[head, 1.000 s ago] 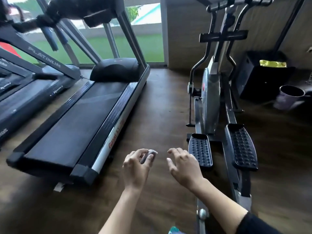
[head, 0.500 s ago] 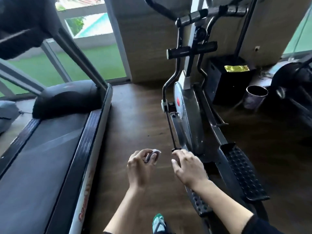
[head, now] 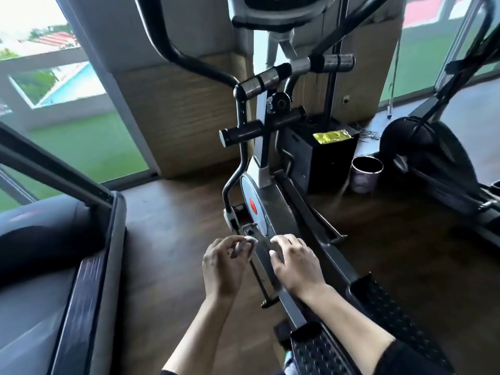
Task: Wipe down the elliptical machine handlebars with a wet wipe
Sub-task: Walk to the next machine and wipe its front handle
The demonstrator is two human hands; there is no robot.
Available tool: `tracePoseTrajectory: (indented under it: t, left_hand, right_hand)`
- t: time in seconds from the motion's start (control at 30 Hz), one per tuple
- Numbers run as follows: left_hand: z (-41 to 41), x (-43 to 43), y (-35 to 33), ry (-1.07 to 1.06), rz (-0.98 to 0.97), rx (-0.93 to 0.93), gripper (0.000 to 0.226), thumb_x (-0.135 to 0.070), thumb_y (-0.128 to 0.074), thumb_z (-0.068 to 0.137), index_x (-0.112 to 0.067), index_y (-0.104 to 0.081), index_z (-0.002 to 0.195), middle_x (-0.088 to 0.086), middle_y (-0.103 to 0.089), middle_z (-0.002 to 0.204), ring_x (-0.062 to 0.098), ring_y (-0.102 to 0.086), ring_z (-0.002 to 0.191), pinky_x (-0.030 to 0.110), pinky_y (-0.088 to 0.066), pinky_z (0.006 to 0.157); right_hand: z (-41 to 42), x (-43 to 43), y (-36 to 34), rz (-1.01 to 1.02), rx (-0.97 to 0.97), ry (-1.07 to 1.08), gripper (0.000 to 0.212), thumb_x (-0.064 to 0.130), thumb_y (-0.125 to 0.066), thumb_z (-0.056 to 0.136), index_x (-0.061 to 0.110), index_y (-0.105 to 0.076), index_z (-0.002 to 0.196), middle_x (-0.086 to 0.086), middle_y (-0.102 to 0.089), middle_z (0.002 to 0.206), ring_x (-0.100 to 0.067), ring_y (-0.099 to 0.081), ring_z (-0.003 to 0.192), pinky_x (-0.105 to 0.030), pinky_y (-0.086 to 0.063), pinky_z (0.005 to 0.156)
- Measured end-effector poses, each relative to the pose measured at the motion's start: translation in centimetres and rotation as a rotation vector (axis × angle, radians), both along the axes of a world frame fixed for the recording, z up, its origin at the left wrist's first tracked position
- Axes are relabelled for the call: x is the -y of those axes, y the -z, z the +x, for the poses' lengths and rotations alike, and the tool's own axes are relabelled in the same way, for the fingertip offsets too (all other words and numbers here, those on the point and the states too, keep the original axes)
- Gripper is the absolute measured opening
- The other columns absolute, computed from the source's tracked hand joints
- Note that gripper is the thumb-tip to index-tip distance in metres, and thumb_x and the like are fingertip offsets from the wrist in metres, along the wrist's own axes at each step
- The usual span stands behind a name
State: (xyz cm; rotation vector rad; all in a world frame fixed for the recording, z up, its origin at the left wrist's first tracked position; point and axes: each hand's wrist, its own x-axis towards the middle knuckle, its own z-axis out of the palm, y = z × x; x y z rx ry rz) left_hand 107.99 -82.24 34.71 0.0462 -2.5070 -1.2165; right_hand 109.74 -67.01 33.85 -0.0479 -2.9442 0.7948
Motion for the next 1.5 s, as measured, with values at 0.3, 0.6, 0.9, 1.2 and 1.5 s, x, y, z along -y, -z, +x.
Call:
tracePoseTrajectory:
  t: [0.3,0.6,0.9,1.2,1.5]
  left_hand:
    - [-15.4,-3.4,-7.2,0.036,0.066,-0.190,0.011,-0.037,-0.077,0.076,-0.029,-0.076,0.084,-0.008,-0.070,0.082,0.009,-0.062,0.074,0.030,-0.052,0.068]
    - [-25.4,-4.1,-15.6,0.123,0.126,-0.396,0.022,-0.049,-0.074,0.076,-0.031,-0.076,0.088,-0.008,-0.069,0.084,0.012,-0.062,0.080,0.035,-0.052,0.072]
    - [-32.4,-5.1,-19.1,0.137,-0.062,-0.447,0.015,-0.045,-0.076,0.076,-0.035,-0.074,0.088,-0.010,-0.069,0.091,0.014,-0.061,0.089,0.037,-0.052,0.078]
    - [-34.4,-6.0,-19.3,0.251,-0.088,-0.383,0.009,-0.026,-0.075,0.079,-0.028,-0.078,0.088,-0.008,-0.072,0.090,0.011,-0.062,0.093,0.025,-0.047,0.085]
    - [-33.9,-5.9,-18.8,0.287,-0.028,-0.436,0.010,-0.018,-0.077,0.079,-0.025,-0.078,0.086,-0.011,-0.075,0.082,-0.015,-0.062,0.077,0.000,-0.040,0.071]
  right_hand:
    - [-15.7,-2.5,-7.3,0.003,-0.191,0.003,0.044,0.037,-0.036,0.088,0.018,-0.055,0.124,-0.001,-0.058,0.123,-0.020,-0.050,0.114,-0.032,-0.038,0.093]
    - [-24.9,-5.0,-15.0,-0.026,-0.534,0.084,0.041,0.032,-0.039,0.087,0.013,-0.058,0.118,-0.008,-0.062,0.115,-0.025,-0.053,0.108,-0.037,-0.043,0.088]
    - [-32.6,-7.6,-19.5,-0.055,-0.748,0.073,0.034,0.027,-0.046,0.089,0.008,-0.062,0.113,-0.010,-0.062,0.116,-0.027,-0.053,0.111,-0.037,-0.041,0.096]
    - [-37.2,-11.5,-18.8,-0.044,-0.614,-0.078,0.036,0.039,-0.045,0.093,0.027,-0.063,0.120,0.004,-0.055,0.137,-0.020,-0.029,0.141,-0.041,-0.008,0.118]
    - [-38.1,-12.1,-17.5,-0.123,-0.752,-0.121,0.040,0.047,-0.043,0.091,0.028,-0.066,0.118,0.004,-0.060,0.129,-0.020,-0.034,0.137,-0.049,-0.013,0.116]
